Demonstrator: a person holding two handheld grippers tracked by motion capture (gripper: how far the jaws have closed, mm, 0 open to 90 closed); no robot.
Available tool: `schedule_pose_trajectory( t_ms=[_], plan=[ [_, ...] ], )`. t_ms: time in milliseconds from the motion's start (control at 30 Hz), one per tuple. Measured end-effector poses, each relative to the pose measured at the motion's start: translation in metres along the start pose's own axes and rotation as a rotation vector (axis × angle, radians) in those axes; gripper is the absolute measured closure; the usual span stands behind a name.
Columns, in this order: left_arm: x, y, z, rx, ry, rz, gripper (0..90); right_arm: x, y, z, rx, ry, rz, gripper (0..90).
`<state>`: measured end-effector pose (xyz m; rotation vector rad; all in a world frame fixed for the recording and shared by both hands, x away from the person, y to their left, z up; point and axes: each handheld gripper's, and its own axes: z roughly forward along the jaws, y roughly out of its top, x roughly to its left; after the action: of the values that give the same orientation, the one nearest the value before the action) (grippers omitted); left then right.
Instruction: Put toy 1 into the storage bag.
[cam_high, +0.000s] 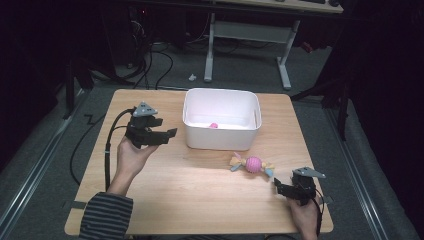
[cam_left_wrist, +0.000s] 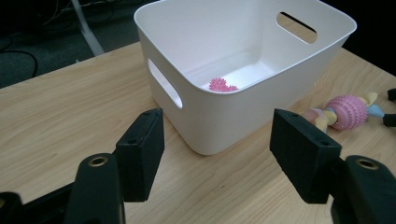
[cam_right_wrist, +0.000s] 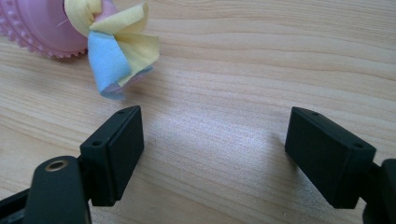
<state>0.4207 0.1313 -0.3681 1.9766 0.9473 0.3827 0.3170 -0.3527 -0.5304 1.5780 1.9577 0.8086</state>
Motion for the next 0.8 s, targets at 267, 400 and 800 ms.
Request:
schedule_pose_trajectory(
  t_ms=[267,400,800],
  plan=[
    [0.0,-0.012,-0.015,-0.031,0.009,-0.018,34.7,0.0,0.0,0.0,0.0,0.0,0.0,19.6],
    [-0.002,-0.019,-0.019,-0.035,0.014,-0.019,34.2,0.0,0.0,0.0,0.0,0.0,0.0,19.6],
    [0.0,-0.042,-0.024,-0.04,0.015,-0.039,32.2,0.0,0.0,0.0,0.0,0.0,0.0,19.6]
  ],
)
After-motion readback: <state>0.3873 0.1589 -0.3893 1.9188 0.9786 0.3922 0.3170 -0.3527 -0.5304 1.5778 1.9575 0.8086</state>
